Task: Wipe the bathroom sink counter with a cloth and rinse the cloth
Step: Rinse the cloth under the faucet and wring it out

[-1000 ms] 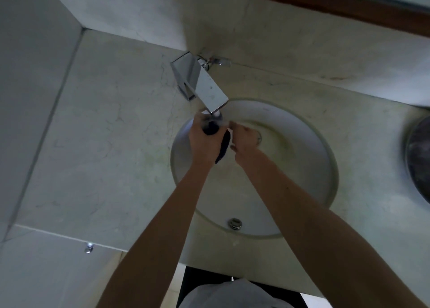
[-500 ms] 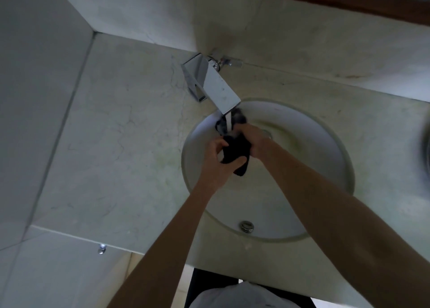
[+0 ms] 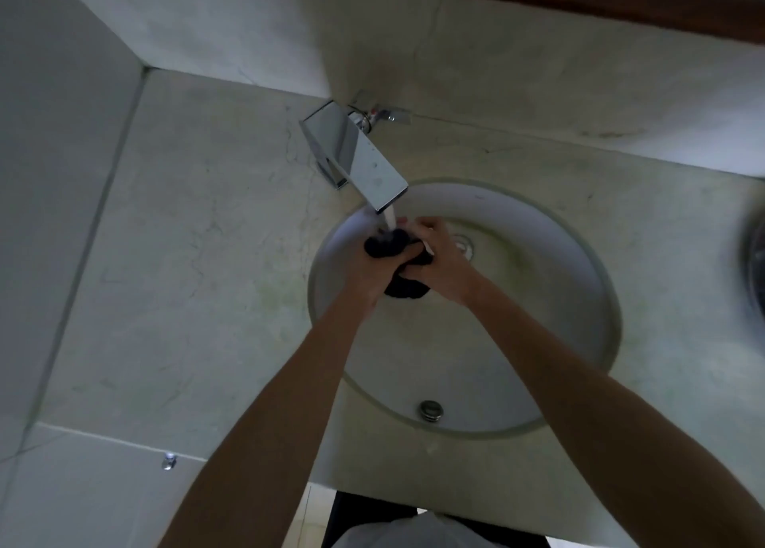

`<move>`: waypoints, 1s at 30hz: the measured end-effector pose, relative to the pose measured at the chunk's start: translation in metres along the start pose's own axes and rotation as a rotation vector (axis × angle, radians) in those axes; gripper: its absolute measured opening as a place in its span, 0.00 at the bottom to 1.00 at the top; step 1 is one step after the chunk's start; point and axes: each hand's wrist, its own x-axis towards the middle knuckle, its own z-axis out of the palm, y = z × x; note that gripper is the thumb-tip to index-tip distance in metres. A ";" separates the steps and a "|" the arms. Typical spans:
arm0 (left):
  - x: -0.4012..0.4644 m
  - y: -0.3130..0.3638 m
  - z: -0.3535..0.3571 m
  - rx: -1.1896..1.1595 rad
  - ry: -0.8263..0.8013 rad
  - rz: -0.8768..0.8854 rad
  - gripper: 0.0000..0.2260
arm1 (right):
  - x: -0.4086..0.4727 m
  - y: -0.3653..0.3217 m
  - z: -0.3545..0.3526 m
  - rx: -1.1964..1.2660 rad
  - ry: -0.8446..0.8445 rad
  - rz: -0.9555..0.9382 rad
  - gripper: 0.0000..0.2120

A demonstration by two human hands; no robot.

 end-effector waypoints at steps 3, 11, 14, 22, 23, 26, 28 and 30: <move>0.002 0.002 -0.004 0.060 -0.023 -0.010 0.05 | -0.010 0.004 -0.010 0.000 -0.011 -0.066 0.34; 0.004 0.021 -0.002 0.088 -0.087 0.131 0.09 | -0.020 -0.060 -0.018 -0.028 0.541 -0.025 0.08; 0.007 0.021 -0.001 0.174 0.095 0.118 0.23 | -0.006 -0.087 -0.021 0.100 0.592 -0.045 0.13; 0.001 0.024 -0.001 0.186 0.144 0.195 0.12 | 0.030 -0.123 -0.028 0.263 0.427 -0.049 0.21; -0.002 0.024 -0.001 0.153 0.128 0.186 0.14 | 0.032 -0.122 -0.028 0.279 0.446 -0.044 0.20; -0.007 0.025 -0.002 0.111 0.152 0.187 0.12 | 0.031 -0.120 -0.028 0.252 0.477 -0.060 0.16; -0.012 0.028 -0.001 0.109 0.140 0.214 0.10 | 0.026 -0.116 -0.029 0.217 0.438 -0.094 0.16; -0.015 0.030 0.000 0.106 0.048 0.245 0.10 | 0.020 -0.104 -0.034 0.238 0.401 -0.110 0.15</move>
